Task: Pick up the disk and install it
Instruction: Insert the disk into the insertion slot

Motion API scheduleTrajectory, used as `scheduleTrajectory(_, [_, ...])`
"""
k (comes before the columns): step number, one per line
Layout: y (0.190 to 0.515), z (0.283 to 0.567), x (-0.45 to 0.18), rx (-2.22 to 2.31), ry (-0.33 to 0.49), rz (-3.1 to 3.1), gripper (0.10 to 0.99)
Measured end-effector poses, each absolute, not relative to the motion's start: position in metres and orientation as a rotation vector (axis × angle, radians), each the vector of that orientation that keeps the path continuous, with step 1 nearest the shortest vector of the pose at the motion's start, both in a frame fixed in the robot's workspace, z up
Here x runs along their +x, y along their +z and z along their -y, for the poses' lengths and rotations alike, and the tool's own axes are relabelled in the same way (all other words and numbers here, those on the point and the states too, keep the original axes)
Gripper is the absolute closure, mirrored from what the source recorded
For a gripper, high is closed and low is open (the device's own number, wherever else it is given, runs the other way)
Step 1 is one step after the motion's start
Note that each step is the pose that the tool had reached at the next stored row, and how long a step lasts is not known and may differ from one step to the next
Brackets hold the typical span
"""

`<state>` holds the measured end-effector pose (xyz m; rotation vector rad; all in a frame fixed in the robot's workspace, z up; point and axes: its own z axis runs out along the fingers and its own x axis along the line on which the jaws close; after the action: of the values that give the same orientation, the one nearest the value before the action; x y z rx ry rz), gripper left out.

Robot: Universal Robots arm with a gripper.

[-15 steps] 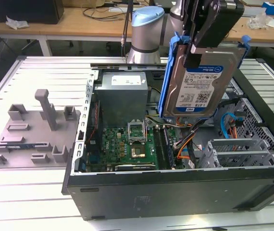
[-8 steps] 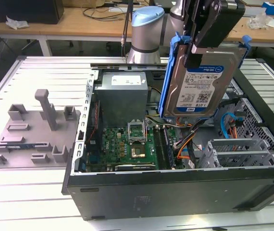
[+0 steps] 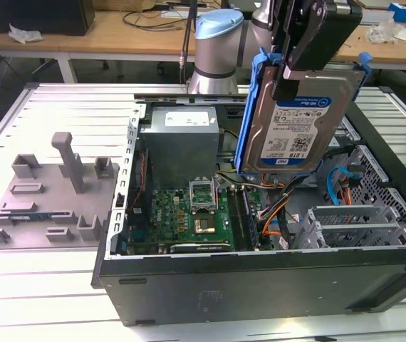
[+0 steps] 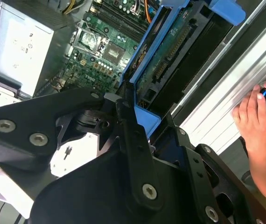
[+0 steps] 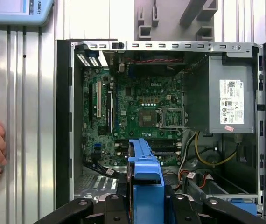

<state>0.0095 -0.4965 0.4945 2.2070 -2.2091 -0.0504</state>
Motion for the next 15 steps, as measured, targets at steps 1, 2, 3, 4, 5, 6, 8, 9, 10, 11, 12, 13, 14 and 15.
scheduleTrajectory(1, [0.494,0.499,0.009,2.211,-0.060,2.213,0.722])
scheduleTrajectory(2, [0.494,0.501,0.009,2.214,-0.065,2.215,0.722])
scheduleTrajectory(3, [0.494,0.503,0.009,2.214,-0.067,2.216,0.722])
scheduleTrajectory(4, [0.494,0.506,0.010,2.214,-0.067,2.216,0.722])
scheduleTrajectory(5, [0.494,0.509,0.010,2.215,-0.067,2.216,0.722])
scheduleTrajectory(6, [0.494,0.510,0.011,2.214,-0.067,2.216,0.722])
scheduleTrajectory(8, [0.494,0.514,0.013,2.215,-0.067,2.216,0.722])
scheduleTrajectory(9, [0.494,0.516,0.014,2.215,-0.067,2.216,0.722])
scheduleTrajectory(10, [0.494,0.518,0.015,2.215,-0.067,2.216,0.722])
scheduleTrajectory(11, [0.494,0.519,0.015,2.215,-0.067,2.216,0.722])
scheduleTrajectory(12, [0.494,0.522,0.017,2.214,-0.067,2.216,0.722])
scheduleTrajectory(13, [0.494,0.523,0.018,2.215,-0.067,2.216,0.722])
scheduleTrajectory(14, [0.494,0.524,0.019,2.215,-0.067,2.216,0.722])
scheduleTrajectory(15, [0.494,0.526,0.021,2.215,-0.067,2.216,0.722])
